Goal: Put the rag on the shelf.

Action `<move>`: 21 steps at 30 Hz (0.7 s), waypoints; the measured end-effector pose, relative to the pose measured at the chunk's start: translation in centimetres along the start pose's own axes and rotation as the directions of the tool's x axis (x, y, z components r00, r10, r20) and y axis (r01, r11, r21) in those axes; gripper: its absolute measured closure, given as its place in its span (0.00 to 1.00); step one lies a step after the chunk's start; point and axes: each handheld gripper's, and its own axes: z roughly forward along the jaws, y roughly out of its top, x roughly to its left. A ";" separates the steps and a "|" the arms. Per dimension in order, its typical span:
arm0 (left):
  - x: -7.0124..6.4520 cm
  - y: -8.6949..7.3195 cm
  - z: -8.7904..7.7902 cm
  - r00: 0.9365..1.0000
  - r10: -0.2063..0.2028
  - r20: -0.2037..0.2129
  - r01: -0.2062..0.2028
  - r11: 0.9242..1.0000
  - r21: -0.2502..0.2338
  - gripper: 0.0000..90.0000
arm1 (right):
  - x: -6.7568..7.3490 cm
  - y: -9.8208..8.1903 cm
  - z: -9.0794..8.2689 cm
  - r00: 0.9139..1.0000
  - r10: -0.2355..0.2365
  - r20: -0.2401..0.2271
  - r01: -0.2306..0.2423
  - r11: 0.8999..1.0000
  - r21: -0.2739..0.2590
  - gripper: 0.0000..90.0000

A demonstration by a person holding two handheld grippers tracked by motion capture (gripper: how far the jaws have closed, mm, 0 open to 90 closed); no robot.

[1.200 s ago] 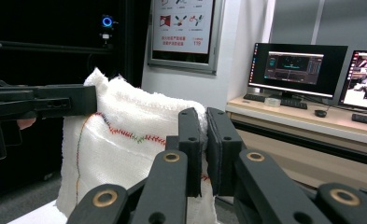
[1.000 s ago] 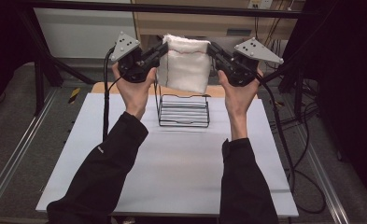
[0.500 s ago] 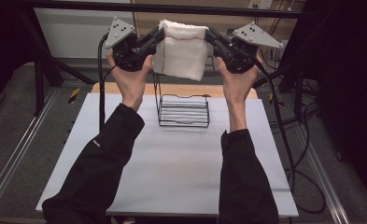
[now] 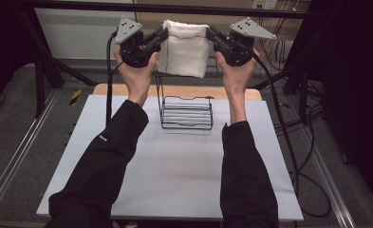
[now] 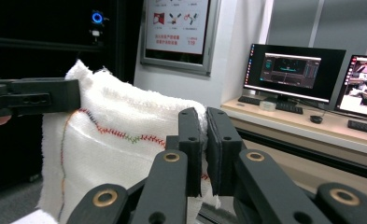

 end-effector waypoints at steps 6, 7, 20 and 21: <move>0.6 -0.8 1.0 1.000 -0.001 -0.005 0.001 1.000 0.009 0.93 | -0.7 -0.8 1.3 1.000 -0.007 0.006 0.006 1.000 0.018 0.95; 0.7 -0.9 1.1 1.000 -0.003 -0.003 0.003 1.000 0.008 0.93 | -0.8 -0.9 1.4 1.000 -0.004 0.005 0.003 1.000 0.020 0.95; 1.1 -1.8 1.8 1.000 -0.001 -0.001 0.001 1.000 0.024 0.93 | -1.4 -1.4 2.3 1.000 -0.011 0.001 0.011 0.999 0.039 0.95; 1.1 -2.0 1.7 1.000 0.002 0.002 -0.002 1.000 0.029 0.93 | -1.4 -1.5 2.2 1.000 -0.009 -0.003 0.009 0.999 0.039 0.95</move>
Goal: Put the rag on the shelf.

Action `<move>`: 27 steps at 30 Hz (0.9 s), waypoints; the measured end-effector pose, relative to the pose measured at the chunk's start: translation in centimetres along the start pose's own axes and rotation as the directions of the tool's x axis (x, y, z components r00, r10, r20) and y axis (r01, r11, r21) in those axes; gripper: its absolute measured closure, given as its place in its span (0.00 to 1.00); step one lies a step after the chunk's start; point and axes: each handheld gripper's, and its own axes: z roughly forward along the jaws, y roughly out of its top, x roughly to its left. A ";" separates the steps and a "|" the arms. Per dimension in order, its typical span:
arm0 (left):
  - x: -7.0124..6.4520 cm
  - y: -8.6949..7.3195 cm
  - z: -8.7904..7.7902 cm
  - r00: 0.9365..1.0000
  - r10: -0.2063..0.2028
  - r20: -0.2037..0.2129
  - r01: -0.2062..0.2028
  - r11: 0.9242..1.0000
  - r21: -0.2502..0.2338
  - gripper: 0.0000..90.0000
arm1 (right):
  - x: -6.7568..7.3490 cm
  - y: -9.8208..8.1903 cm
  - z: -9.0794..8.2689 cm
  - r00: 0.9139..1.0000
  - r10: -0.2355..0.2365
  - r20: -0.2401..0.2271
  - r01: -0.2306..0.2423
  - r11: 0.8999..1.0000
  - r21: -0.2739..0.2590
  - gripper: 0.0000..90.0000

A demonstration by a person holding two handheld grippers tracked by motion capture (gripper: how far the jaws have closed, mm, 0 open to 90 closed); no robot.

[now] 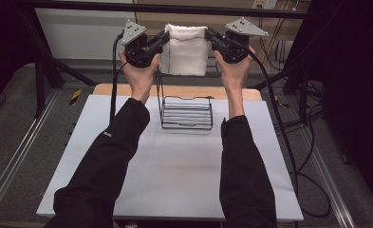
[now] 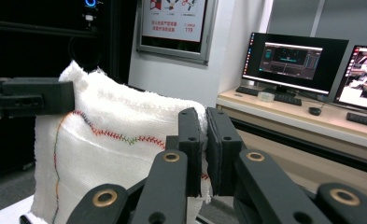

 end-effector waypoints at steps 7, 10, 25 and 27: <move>-0.5 -1.0 -0.2 1.000 0.010 0.012 -0.010 1.000 0.023 0.93 | -0.1 -1.2 -0.4 1.000 -0.001 -0.002 0.001 0.999 0.034 0.95; -0.6 -1.5 -0.5 1.000 0.005 0.026 -0.006 1.000 0.021 0.93 | -0.1 -1.6 -0.9 1.000 0.000 -0.014 0.000 0.999 0.036 0.95; -1.5 -3.4 -2.1 0.997 -0.011 0.074 0.007 0.998 0.056 0.93 | 0.8 -2.8 -3.3 0.999 -0.004 -0.046 0.007 0.997 0.076 0.95; -1.6 -3.5 -2.1 0.997 -0.011 0.076 0.007 0.998 0.055 0.93 | 0.8 -2.8 -3.5 0.999 -0.003 -0.047 0.007 0.997 0.076 0.95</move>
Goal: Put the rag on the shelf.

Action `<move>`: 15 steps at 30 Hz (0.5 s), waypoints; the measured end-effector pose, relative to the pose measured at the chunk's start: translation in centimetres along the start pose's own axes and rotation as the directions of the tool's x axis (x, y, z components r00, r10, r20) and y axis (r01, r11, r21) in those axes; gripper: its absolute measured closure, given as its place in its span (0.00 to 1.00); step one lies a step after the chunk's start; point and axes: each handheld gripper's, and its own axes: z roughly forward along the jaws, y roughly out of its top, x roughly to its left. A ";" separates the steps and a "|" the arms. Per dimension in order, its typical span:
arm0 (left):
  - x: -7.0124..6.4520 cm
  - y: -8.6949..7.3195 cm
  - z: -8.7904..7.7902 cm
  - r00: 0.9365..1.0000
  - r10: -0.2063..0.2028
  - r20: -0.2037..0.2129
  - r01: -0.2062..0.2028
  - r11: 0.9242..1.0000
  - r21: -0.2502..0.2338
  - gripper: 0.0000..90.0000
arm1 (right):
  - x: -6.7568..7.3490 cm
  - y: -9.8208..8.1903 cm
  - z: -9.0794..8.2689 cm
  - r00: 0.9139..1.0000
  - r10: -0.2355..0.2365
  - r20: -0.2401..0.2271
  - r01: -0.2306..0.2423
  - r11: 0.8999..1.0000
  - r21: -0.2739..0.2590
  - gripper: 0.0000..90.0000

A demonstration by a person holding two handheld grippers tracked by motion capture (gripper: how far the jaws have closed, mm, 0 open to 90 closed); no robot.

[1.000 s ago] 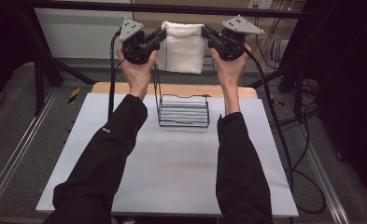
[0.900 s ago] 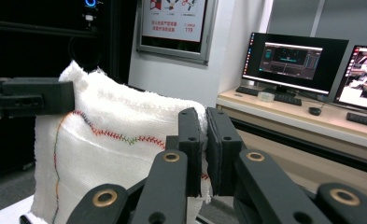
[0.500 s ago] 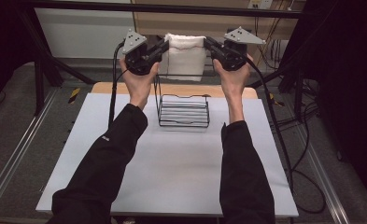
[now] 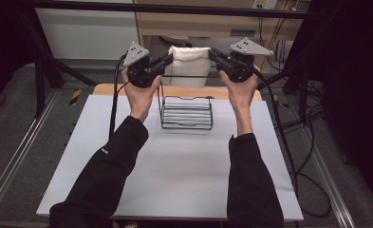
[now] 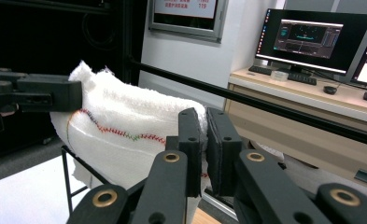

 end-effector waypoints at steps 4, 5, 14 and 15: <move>-0.2 -0.1 0.3 1.000 0.015 -0.006 -0.015 1.000 0.021 0.93 | -0.1 0.0 -0.2 1.000 0.000 0.009 0.000 1.000 0.003 0.95; -0.3 -0.1 0.5 1.000 0.011 -0.003 -0.011 1.000 0.026 0.93 | -0.1 0.0 -0.2 1.000 0.002 0.012 -0.002 1.000 0.005 0.95; 0.3 -1.0 0.6 1.000 0.004 -0.020 -0.003 0.999 0.045 0.93 | 0.1 -1.2 0.3 1.000 -0.003 0.010 0.002 0.999 0.036 0.95; 0.3 -1.1 0.5 1.000 0.009 -0.021 -0.008 0.999 0.049 0.93 | 0.2 -1.2 0.2 1.000 0.000 0.007 0.000 0.999 0.032 0.95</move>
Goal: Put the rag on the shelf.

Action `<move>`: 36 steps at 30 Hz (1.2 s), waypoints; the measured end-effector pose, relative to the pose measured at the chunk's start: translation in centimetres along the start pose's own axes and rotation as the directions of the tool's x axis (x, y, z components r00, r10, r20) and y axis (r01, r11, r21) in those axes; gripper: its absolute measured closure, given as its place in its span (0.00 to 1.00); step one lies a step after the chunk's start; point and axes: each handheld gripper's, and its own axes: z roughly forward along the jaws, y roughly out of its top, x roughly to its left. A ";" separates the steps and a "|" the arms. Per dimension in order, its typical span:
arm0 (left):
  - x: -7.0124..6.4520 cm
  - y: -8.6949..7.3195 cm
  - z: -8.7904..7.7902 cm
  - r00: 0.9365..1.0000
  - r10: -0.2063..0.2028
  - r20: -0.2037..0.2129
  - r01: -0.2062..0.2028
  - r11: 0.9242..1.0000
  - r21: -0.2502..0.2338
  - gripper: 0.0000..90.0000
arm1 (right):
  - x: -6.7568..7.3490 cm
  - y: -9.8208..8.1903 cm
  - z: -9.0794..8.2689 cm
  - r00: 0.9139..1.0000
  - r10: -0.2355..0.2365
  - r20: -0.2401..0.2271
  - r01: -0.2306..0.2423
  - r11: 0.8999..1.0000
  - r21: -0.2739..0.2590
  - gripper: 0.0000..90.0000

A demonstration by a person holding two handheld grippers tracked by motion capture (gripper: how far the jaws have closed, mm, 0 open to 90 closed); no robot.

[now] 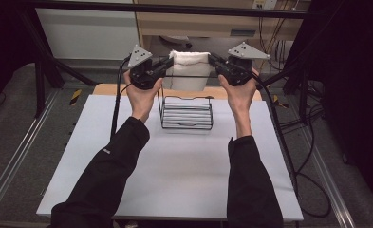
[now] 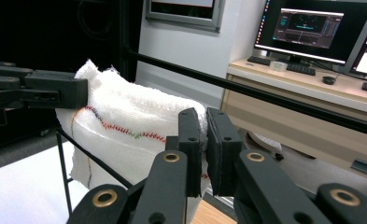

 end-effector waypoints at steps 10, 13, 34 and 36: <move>0.1 -0.5 -0.2 1.000 0.009 0.006 -0.009 1.000 0.019 0.93 | 0.4 -0.5 -0.3 1.000 -0.016 -0.011 0.017 0.999 0.028 0.95; 0.0 -0.9 -0.7 1.000 0.016 0.020 -0.016 1.000 0.016 0.93 | 0.6 -0.9 -0.7 1.000 -0.020 -0.024 0.020 0.999 0.028 0.95; -0.6 -1.8 -2.7 0.996 0.044 0.079 -0.045 0.999 0.017 0.93 | 2.1 -1.3 -2.8 0.995 -0.072 -0.073 0.072 0.997 -0.008 0.95; -0.7 -2.2 -3.0 0.996 0.047 0.080 -0.049 0.998 0.026 0.93 | 2.5 -1.8 -3.1 0.994 -0.069 -0.079 0.069 0.998 0.001 0.95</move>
